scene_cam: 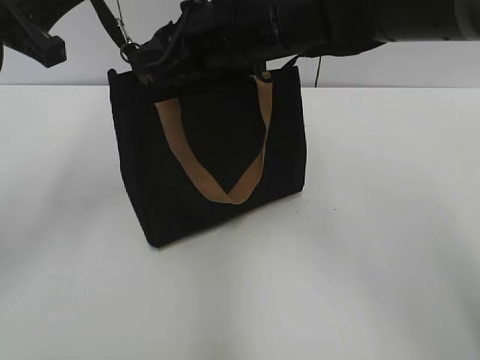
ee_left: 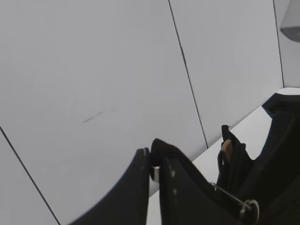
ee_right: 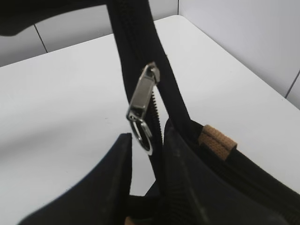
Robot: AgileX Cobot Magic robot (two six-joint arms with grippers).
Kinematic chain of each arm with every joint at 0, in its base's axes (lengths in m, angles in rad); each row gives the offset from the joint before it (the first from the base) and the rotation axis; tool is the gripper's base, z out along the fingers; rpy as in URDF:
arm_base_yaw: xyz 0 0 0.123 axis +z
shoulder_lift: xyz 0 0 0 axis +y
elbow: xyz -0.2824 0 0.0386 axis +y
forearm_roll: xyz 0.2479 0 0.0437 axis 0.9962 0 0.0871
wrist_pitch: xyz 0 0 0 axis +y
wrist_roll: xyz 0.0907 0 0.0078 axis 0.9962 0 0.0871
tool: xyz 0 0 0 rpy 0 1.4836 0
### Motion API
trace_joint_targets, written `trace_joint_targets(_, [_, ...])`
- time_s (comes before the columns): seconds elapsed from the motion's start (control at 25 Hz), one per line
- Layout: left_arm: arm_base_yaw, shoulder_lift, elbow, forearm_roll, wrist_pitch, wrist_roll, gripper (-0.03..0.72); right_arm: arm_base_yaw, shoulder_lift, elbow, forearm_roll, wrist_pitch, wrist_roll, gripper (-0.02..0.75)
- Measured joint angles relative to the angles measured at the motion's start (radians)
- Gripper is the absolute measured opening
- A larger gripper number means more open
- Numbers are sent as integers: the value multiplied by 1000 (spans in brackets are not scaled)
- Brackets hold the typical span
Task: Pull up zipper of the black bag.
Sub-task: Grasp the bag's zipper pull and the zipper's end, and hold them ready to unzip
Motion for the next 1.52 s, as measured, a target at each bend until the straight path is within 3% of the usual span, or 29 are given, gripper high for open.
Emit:
trace_joint_targets(0.64, [0,0,0,-3,8,0,19,0,3,0,32,-1,0,176])
trace_joint_targets(0.96, [0,0,0,-4,10,0,19,1,3,0,45,0,0,-13])
trace_joint_targets(1.52, [0,0,-2,-5,43,0,19,-1,-29,0,49,14,12,-15])
